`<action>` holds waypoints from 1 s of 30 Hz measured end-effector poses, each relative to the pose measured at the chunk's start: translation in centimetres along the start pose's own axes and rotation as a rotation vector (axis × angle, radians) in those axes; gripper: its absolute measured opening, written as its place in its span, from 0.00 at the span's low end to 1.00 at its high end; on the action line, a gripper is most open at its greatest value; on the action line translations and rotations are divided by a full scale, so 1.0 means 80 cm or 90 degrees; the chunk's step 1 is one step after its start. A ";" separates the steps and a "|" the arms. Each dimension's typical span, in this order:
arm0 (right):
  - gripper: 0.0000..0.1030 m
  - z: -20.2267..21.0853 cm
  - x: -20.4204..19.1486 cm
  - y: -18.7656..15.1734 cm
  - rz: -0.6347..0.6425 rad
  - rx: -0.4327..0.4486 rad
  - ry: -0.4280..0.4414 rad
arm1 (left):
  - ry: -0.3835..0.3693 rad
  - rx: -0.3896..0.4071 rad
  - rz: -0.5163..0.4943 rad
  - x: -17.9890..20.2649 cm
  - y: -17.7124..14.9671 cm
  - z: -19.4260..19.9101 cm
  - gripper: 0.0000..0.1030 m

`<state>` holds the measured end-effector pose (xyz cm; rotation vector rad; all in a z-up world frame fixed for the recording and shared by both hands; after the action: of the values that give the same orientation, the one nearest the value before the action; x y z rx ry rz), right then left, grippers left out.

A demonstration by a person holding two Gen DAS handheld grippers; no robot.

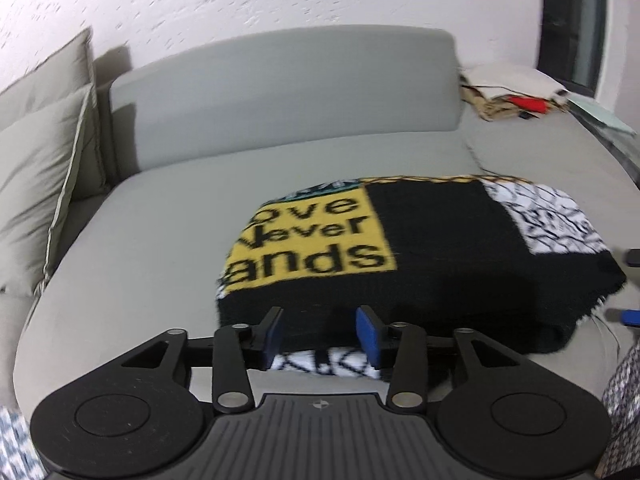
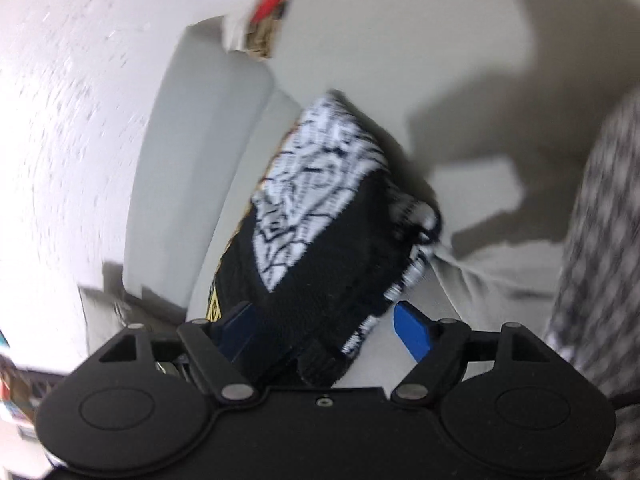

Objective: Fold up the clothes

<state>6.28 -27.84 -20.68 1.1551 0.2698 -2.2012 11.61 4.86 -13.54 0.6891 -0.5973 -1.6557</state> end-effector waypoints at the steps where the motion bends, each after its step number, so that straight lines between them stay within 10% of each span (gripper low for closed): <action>1: 0.73 -0.004 0.007 -0.002 -0.016 0.000 0.001 | -0.001 -0.004 -0.006 0.007 -0.002 -0.002 0.47; 8: 0.70 -0.043 0.039 -0.003 -0.103 0.008 0.040 | 0.002 -0.038 -0.006 0.029 -0.015 -0.014 0.58; 21: 0.66 -0.076 0.062 0.039 -0.155 0.186 0.065 | 0.024 -0.049 0.010 0.011 -0.019 -0.015 0.60; 25: 0.40 -0.078 0.053 0.043 -0.177 0.188 0.078 | 0.029 -0.046 0.022 0.000 -0.020 -0.012 0.60; 30: 0.34 -0.059 0.022 0.059 -0.061 0.181 0.034 | 0.022 -0.048 0.035 -0.007 -0.023 -0.008 0.60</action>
<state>11.61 -30.21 -24.36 1.3791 0.0347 -2.3498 10.88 5.74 -15.20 0.6404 -0.5221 -1.6030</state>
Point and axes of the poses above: each gripper's, at about its wrist camera, not at the fingertips, and z roughly against the way its jaws point, x to its right, y to its top, the point moved 9 cm from there along -z, roughly the way its jaws point
